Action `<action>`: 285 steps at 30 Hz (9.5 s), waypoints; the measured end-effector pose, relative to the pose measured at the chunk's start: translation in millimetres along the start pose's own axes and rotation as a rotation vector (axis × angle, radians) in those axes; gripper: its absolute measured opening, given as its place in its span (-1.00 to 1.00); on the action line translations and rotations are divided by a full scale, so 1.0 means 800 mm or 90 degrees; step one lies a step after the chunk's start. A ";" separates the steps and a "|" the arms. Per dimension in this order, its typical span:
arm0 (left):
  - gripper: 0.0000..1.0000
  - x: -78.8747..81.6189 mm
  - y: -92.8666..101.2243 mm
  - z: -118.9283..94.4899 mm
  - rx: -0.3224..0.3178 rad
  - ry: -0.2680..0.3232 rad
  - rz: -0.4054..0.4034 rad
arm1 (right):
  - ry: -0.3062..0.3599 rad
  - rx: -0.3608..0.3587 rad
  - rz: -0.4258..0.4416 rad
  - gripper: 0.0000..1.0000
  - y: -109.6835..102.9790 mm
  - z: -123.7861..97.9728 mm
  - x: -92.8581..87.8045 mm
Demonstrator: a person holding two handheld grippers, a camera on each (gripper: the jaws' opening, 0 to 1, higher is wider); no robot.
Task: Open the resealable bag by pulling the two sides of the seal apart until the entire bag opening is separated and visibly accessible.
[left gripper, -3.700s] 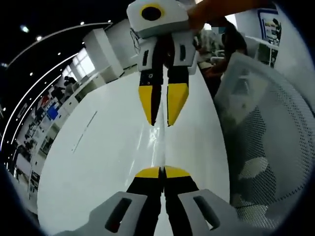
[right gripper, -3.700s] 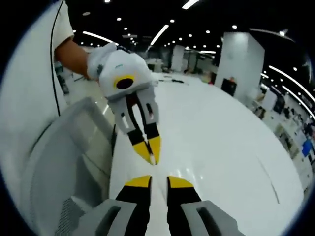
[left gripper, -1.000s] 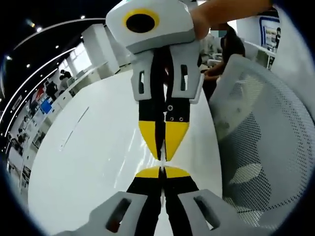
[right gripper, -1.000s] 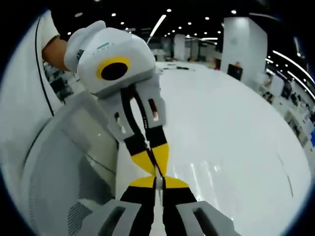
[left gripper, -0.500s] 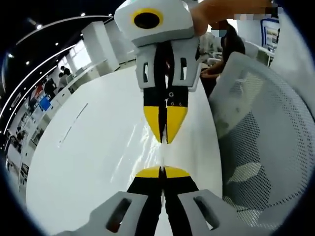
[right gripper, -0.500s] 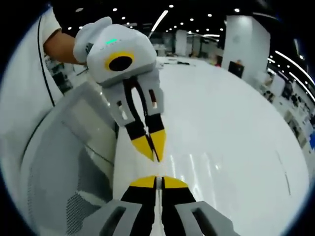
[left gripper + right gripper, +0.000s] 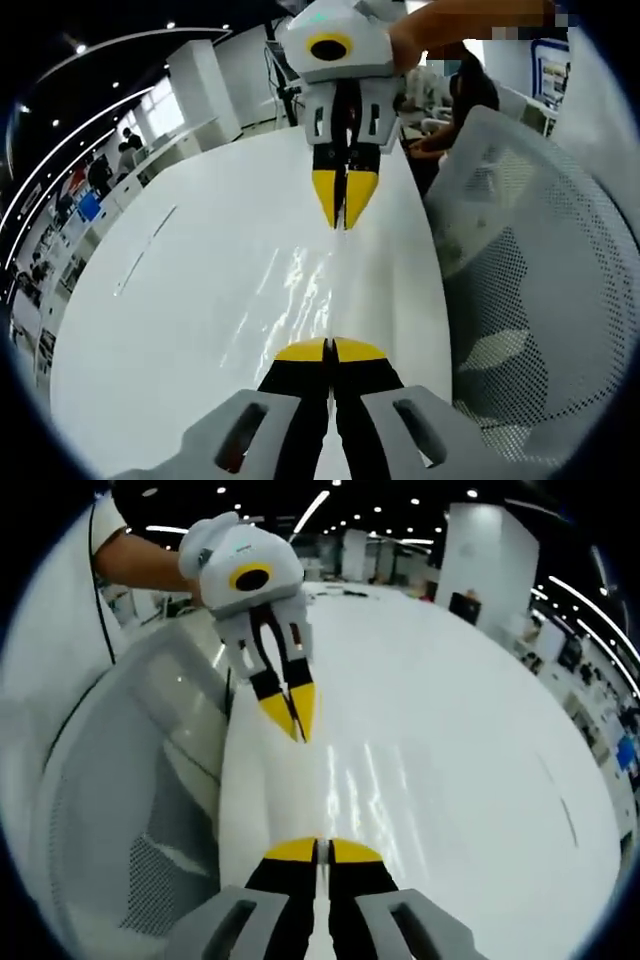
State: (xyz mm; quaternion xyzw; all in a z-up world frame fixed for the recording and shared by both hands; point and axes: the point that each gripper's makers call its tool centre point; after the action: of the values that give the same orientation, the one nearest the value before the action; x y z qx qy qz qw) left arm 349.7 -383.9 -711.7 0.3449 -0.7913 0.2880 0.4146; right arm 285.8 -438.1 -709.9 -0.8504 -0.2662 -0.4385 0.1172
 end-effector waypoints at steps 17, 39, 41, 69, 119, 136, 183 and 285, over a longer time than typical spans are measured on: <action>-1.00 0.006 0.007 0.006 -0.002 0.003 0.049 | 0.012 -0.016 0.034 -0.92 -0.012 -0.005 -0.002; -1.00 0.012 0.009 0.012 -0.009 0.006 0.109 | 0.043 0.005 0.096 -0.91 -0.011 0.026 0.030; -1.00 0.012 0.010 0.012 -0.010 0.007 0.110 | 0.042 0.010 0.101 -0.91 -0.012 0.027 0.030; -1.00 0.005 0.019 0.014 -0.042 0.053 0.093 | 0.002 0.032 0.170 -1.00 -0.023 0.056 0.004; -0.95 0.012 0.028 0.036 -0.087 -0.019 0.206 | 0.021 -0.129 0.051 -1.00 0.039 0.027 0.064; -1.00 0.028 0.018 0.043 -0.080 -0.017 0.201 | 0.105 -0.287 -0.014 -1.00 0.080 -0.009 0.103; -0.72 0.033 -0.015 0.000 0.067 0.016 0.107 | 0.047 -0.296 -0.075 -1.00 0.100 0.009 0.066; 0.07 -0.034 -0.013 -0.082 0.259 0.035 -0.156 | 0.138 -0.300 0.170 0.57 0.052 -0.010 -0.008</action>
State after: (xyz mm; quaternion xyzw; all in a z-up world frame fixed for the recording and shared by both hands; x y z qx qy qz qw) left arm 399.3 -332.7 -701.2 0.5071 -0.6575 0.3980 0.3900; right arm 300.5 -478.7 -709.0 -0.8300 -0.0286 -0.5570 0.0007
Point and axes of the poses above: the point that each gripper's makers call its tool centre point, and the gripper's own axes: z roughly forward along the fingers, y roughly to its right, x roughly out of its top, and after that the axes turned 15 degrees about y, right-handed
